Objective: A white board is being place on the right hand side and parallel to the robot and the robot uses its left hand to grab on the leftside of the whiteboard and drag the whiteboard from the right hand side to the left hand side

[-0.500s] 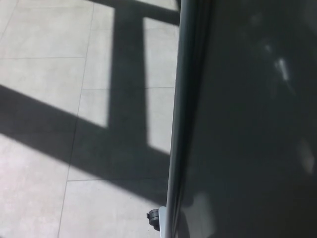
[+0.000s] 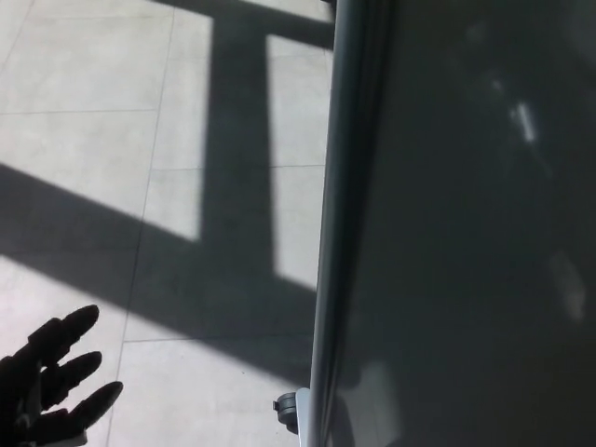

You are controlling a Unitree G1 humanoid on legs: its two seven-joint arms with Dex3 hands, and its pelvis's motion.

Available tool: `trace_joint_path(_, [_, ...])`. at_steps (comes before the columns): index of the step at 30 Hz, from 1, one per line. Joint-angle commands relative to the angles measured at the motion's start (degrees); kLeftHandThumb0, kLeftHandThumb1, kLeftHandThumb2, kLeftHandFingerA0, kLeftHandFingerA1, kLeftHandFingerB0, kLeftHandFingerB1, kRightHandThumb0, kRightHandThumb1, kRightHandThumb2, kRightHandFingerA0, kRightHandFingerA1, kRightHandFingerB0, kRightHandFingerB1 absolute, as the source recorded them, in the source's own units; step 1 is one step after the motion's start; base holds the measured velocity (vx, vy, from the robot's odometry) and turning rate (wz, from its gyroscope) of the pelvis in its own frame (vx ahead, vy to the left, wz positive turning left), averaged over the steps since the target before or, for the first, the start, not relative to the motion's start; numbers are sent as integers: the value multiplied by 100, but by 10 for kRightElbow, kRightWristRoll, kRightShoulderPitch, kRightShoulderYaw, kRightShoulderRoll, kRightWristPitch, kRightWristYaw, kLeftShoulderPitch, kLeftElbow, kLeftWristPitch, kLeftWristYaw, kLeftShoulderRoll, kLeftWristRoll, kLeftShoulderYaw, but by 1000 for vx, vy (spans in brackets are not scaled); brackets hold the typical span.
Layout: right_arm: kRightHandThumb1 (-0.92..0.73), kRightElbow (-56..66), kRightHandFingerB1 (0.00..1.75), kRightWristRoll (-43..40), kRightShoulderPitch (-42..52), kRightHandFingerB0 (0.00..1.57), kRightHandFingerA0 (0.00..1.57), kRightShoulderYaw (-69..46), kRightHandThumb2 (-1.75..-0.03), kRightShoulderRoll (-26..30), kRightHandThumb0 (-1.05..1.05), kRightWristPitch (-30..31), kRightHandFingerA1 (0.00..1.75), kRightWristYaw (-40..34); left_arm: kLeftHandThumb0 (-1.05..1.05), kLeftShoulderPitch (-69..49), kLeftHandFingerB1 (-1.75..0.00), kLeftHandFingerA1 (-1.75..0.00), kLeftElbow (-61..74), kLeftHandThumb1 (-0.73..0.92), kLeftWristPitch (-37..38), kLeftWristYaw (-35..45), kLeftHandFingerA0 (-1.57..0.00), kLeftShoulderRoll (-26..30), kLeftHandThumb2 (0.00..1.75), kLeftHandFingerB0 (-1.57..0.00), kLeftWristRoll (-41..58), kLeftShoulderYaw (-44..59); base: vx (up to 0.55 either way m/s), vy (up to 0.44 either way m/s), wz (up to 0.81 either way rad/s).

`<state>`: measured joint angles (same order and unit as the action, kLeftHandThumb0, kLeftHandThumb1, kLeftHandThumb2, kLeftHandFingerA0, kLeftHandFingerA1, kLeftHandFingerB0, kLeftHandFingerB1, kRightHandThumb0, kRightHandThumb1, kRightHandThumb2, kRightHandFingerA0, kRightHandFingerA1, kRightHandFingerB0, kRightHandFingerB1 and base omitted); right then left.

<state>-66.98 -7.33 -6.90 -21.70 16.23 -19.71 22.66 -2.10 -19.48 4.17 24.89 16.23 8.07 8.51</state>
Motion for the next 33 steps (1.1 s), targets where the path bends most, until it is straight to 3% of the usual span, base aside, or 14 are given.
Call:
trace_joint_path(1, [-78,-2,77,-12,12,34,69,-1,-63,12,-80,-19,121,11,-50,61,-1,-11,96,55,-129,17,0,-5,57,0,23,-42,0,0,0])
trace_joint_path(6, [-78,-1,75,-10,19,33,68,0,-64,13,-79,-25,119,10,-50,123,0,-15,112,56,-151,5,0,-18,58,0,-6,-83,0,0,0])
trace_joint_path(11, [-78,0,75,-14,30,37,65,0,-65,12,-77,-22,125,18,-49,188,0,-5,99,51,-181,9,0,-41,61,0,1,-112,-1,1,2])
trace_joint_path(12, [-78,0,72,-9,34,34,65,3,-64,11,-78,-25,123,15,-50,202,0,-13,90,54,-168,9,0,-42,58,0,-9,-122,0,0,0])
trace_joint_path(16, [-78,1,72,-9,37,34,65,7,-64,11,-78,-27,123,13,-50,212,0,-13,84,54,-166,7,0,-40,58,0,-11,-129,0,0,0])
trace_joint_path(19, [-77,-9,73,-15,36,36,66,2,-61,9,-78,-29,117,21,-53,272,0,-2,29,49,-175,35,0,-46,60,0,1,-137,0,0,0])
trace_joint_path(20, [-78,-6,75,-12,37,36,65,5,-64,9,-79,-31,117,18,-70,291,0,-16,8,36,-167,41,0,-45,72,0,-7,-145,0,0,0])
trace_joint_path(26, [-80,-2,72,-6,39,35,66,12,-63,12,-76,-27,118,15,-70,324,-3,-19,-28,42,-137,39,0,-48,76,0,-33,-174,0,0,0])
trace_joint_path(27, [-79,-3,72,-6,40,35,66,14,-63,11,-76,-27,117,13,-64,330,-11,-23,-38,39,-134,41,0,-52,78,0,-32,-177,0,0,0])
trace_joint_path(28, [-79,-3,72,-4,40,35,66,15,-63,11,-76,-28,117,11,-64,338,-11,-23,-50,39,-131,43,0,-58,78,0,-31,-180,0,0,0])
trace_joint_path(29, [-77,-3,71,-6,40,35,65,14,-63,11,-80,-28,118,13,-71,348,-17,-26,-59,46,-134,40,-1,-65,58,0,-33,-185,0,0,0])
trace_joint_path(32, [-77,-2,71,-7,41,35,65,14,-63,11,-80,-28,118,13,-71,355,-17,-26,-67,46,-131,39,-1,-68,58,0,-35,-186,0,0,0])
trace_joint_path(33, [-77,-3,71,-8,41,36,67,14,-63,11,-78,-30,117,13,-61,370,-16,-29,-79,37,-134,47,-3,-80,80,0,-26,-186,0,0,0])
